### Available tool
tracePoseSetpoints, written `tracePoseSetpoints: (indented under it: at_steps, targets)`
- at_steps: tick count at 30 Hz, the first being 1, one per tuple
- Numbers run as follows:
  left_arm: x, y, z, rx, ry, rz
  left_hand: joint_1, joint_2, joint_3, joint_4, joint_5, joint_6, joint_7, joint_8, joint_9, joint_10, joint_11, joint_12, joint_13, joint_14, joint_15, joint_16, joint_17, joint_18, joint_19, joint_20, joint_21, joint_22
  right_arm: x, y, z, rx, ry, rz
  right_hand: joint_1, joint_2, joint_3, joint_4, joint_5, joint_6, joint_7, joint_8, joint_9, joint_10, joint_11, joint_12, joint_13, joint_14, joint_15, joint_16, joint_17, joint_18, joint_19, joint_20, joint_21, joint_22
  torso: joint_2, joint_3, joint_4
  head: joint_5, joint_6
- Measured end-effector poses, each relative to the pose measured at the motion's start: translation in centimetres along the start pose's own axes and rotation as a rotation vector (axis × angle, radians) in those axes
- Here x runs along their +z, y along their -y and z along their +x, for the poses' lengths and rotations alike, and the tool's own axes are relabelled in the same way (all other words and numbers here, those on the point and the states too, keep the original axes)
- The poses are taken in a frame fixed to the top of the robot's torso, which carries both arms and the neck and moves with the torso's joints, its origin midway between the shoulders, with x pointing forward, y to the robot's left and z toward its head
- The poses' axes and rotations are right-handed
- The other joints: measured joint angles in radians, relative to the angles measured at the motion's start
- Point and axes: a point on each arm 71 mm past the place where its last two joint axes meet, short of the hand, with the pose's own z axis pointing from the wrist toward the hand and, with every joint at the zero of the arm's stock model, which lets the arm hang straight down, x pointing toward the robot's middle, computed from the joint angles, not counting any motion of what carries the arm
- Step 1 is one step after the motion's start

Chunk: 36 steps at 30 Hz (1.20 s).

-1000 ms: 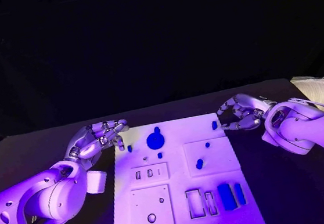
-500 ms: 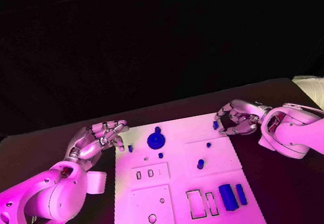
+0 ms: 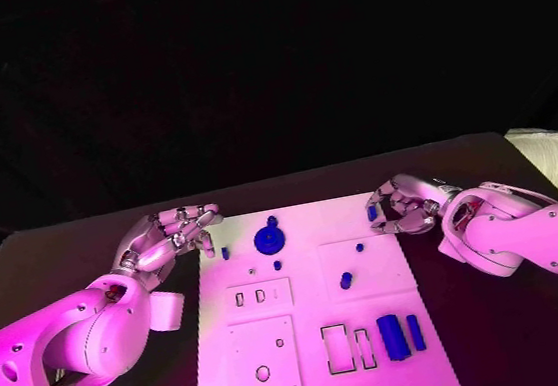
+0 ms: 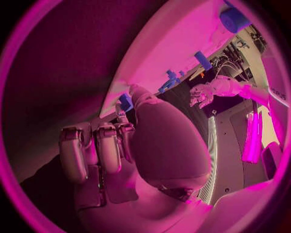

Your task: Assemble the parts on the task board

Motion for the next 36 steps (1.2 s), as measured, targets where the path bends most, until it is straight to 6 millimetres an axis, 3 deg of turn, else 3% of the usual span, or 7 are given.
tracePoseSetpoints:
  at_steps: [3, 5, 10, 17, 20, 36]
  targets:
    - [0.0, 0.0, 0.0, 0.0, 0.0, 0.0, 0.0, 0.0, 0.0, 0.0, 0.0, 0.0, 0.0, 0.0, 0.0, 0.0, 0.0, 0.0, 0.0, 0.0, 0.0, 0.0, 0.0, 0.0, 0.0, 0.0, 0.0, 0.0, 0.1, 0.0, 0.0, 0.001, 0.007, 0.002, 0.005, 0.005, 0.018, 0.002, 0.0, 0.026, -0.005, 0.017, 0.003, 0.0, 0.0, 0.004, 0.0, 0.0, 0.0, 0.0, 0.0, 0.0, 0.0, 0.0, 0.0, 0.0, 0.0, 0.0, -0.0001, 0.0, 0.0]
    - [0.0, 0.0, 0.0, 0.0, 0.0, 0.0, 0.0, 0.0, 0.0, 0.0, 0.0, 0.0, 0.0, 0.0, 0.0, 0.0, 0.0, 0.0, 0.0, 0.0, 0.0, 0.0, 0.0, 0.0, 0.0, 0.0, 0.0, 0.0, 0.1, 0.0, 0.0, 0.001, 0.012, 0.004, 0.012, 0.012, 0.032, 0.001, -0.003, 0.041, -0.011, 0.027, 0.006, -0.001, -0.01, 0.01, 0.0, 0.0, 0.0, 0.0, 0.0, 0.0, 0.0, 0.0, 0.0, 0.0, 0.0, 0.0001, -0.0001, -0.001, -0.001]
    - [0.0, 0.0, 0.0, 0.0, 0.0, 0.0, 0.0, 0.0, 0.0, 0.0, 0.0, 0.0, 0.0, 0.0, 0.001, 0.0, 0.0, 0.0, 0.0, 0.0, 0.0, 0.0, 0.0, 0.0, 0.0, 0.0, 0.0, 0.0, 0.1, 0.1, 0.0, 0.003, 0.024, 0.006, 0.016, 0.025, 0.088, -0.006, -0.068, 0.079, -0.029, 0.056, 0.01, 0.001, -0.026, 0.017, 0.0, 0.0, -0.015, 0.0, 0.001, 0.0, 0.0, -0.012, 0.0, 0.0, 0.0, 0.0001, -0.0001, -0.002, -0.002]
    - [-0.1, 0.0, -0.1, 0.001, 0.001, -0.001, 0.0, 0.0, 0.0, 0.0, 0.0, 0.0, 0.0, 0.0, 0.001, 0.0, 0.0, 0.0, 0.0, 0.0, 0.0, 0.0, 0.0, 0.0, 0.0, 0.0, 0.0, 0.0, 0.1, 0.0, -0.1, 0.007, 0.042, 0.006, 0.011, 0.033, 0.136, -0.023, -0.071, 0.112, -0.05, 0.094, 0.017, 0.0, -0.047, 0.025, 0.0, 0.0, -0.033, 0.0, 0.001, 0.0, 0.0, -0.029, 0.0, 0.0, 0.0, 0.0001, -0.0002, -0.002, -0.003]
    - [-0.1, 0.0, -0.1, 0.001, 0.001, -0.001, 0.0, 0.0, 0.0, 0.0, 0.0, 0.0, 0.0, 0.0, 0.001, 0.0, 0.0, 0.0, 0.0, 0.0, 0.0, 0.0, 0.0, 0.0, 0.0, 0.0, 0.0, 0.0, 0.1, 0.0, -0.1, 0.014, 0.053, 0.006, 0.008, 0.036, 0.148, -0.028, -0.074, 0.118, -0.053, 0.108, 0.022, 0.0, -0.047, 0.026, 0.0, 0.0, -0.036, 0.0, 0.001, 0.0, 0.002, -0.031, 0.0, 0.0, 0.0, 0.0001, -0.0002, -0.001, -0.005]
    - [-0.1, 0.0, -0.2, 0.002, 0.003, -0.002, 0.0, 0.0, 0.0, 0.0, 0.0, 0.0, 0.0, 0.0, 0.001, 0.0, 0.0, 0.0, 0.0, 0.0, 0.0, 0.0, 0.0, 0.0, 0.0, 0.0, 0.0, 0.0, -0.2, -1.3, 0.1, 0.079, 0.089, 0.012, -0.002, 0.044, 0.199, -0.074, -0.031, 0.114, -0.058, 0.111, 0.022, 0.0, -0.054, 0.032, 0.001, -0.002, -0.045, 0.0, 0.001, 0.0, -0.002, -0.042, 0.0, 0.0, -0.002, -0.0005, 0.0005, 0.001, -0.009]
